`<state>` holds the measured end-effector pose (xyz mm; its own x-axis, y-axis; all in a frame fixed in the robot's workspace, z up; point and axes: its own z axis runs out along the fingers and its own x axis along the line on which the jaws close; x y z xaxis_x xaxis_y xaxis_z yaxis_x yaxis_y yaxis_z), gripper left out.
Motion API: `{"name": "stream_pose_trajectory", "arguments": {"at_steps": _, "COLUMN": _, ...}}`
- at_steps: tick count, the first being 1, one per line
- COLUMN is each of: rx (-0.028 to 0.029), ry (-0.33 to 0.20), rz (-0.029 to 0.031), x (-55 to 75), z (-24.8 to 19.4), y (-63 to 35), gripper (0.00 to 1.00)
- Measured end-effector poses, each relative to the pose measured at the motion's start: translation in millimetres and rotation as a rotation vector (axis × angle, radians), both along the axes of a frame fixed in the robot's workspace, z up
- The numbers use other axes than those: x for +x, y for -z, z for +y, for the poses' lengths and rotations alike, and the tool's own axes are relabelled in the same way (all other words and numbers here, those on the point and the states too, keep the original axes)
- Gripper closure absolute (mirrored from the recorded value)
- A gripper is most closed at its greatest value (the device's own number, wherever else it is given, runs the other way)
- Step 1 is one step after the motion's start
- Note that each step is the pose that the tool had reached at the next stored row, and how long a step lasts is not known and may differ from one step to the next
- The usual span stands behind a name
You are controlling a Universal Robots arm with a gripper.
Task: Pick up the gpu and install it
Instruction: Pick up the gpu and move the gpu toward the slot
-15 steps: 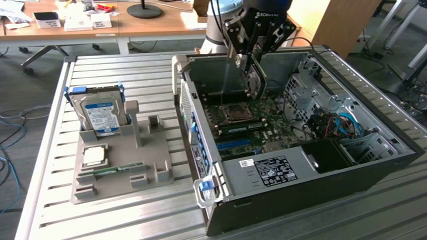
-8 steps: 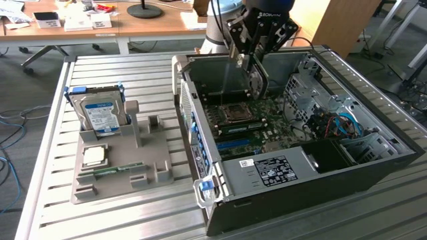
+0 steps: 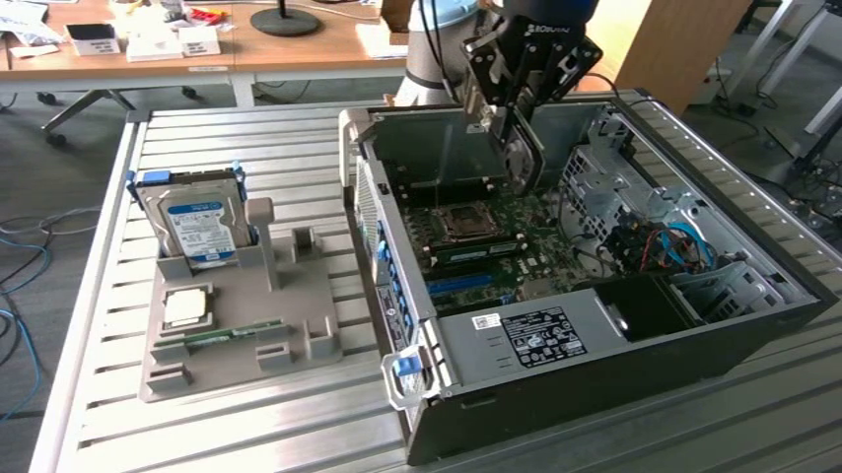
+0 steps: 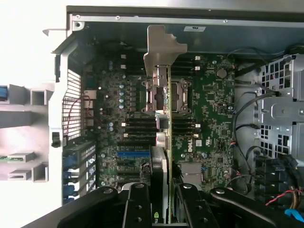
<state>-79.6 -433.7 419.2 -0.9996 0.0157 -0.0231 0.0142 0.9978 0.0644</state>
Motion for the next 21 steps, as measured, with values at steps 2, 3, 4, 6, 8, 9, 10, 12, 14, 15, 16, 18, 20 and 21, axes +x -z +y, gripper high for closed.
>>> {"name": "stream_pose_trajectory", "arguments": {"at_steps": 2, "rx": 0.0, "ry": 0.0, "rz": 0.0, "x": 5.2, "z": 0.0, "y": 0.0, "gripper": 0.73}}
{"name": "stream_pose_trajectory", "arguments": {"at_steps": 3, "rx": 0.0001, "ry": 0.0, "rz": -0.0001, "x": 7.8, "z": 0.1, "y": 0.0, "gripper": 0.73}}
{"name": "stream_pose_trajectory", "arguments": {"at_steps": 4, "rx": 0.0, "ry": 0.0, "rz": 0.0, "x": 10.4, "z": 0.1, "y": 0.0, "gripper": 0.73}}
{"name": "stream_pose_trajectory", "arguments": {"at_steps": 6, "rx": 0.0001, "ry": 0.0, "rz": 0.0, "x": 16.1, "z": 0.1, "y": 0.0, "gripper": 0.73}}
{"name": "stream_pose_trajectory", "arguments": {"at_steps": 8, "rx": 0.0001, "ry": 0.0, "rz": 0.0, "x": 21.9, "z": 0.2, "y": 0.0, "gripper": 0.73}}
{"name": "stream_pose_trajectory", "arguments": {"at_steps": 9, "rx": 0.0001, "ry": 0.0, "rz": -0.0001, "x": 24.8, "z": 0.2, "y": 0.0, "gripper": 0.73}}
{"name": "stream_pose_trajectory", "arguments": {"at_steps": 10, "rx": 0.0, "ry": 0.0, "rz": 0.0, "x": 27.8, "z": 0.2, "y": 0.0, "gripper": 0.73}}
{"name": "stream_pose_trajectory", "arguments": {"at_steps": 12, "rx": 0.0, "ry": 0.0, "rz": 0.0, "x": 33.9, "z": 0.3, "y": 0.0, "gripper": 0.73}}
{"name": "stream_pose_trajectory", "arguments": {"at_steps": 14, "rx": -0.0001, "ry": 0.0, "rz": 0.0, "x": 39.5, "z": 0.3, "y": 0.0, "gripper": 0.73}}
{"name": "stream_pose_trajectory", "arguments": {"at_steps": 15, "rx": 0.0, "ry": 0.0, "rz": 0.0, "x": 42.1, "z": 0.2, "y": 0.0, "gripper": 0.73}}
{"name": "stream_pose_trajectory", "arguments": {"at_steps": 16, "rx": 0.0001, "ry": 0.0, "rz": 0.0, "x": 44.7, "z": 0.2, "y": 0.0, "gripper": 0.73}}
{"name": "stream_pose_trajectory", "arguments": {"at_steps": 18, "rx": 0.0, "ry": 0.0, "rz": 0.0, "x": 50.1, "z": 0.3, "y": 0.0, "gripper": 0.73}}
{"name": "stream_pose_trajectory", "arguments": {"at_steps": 20, "rx": 0.0, "ry": 0.0, "rz": 0.0, "x": 54.9, "z": 0.3, "y": 0.0, "gripper": 0.73}}
{"name": "stream_pose_trajectory", "arguments": {"at_steps": 21, "rx": 0.0001, "ry": 0.0, "rz": 0.0, "x": 57.3, "z": 0.3, "y": 0.0, "gripper": 0.73}}
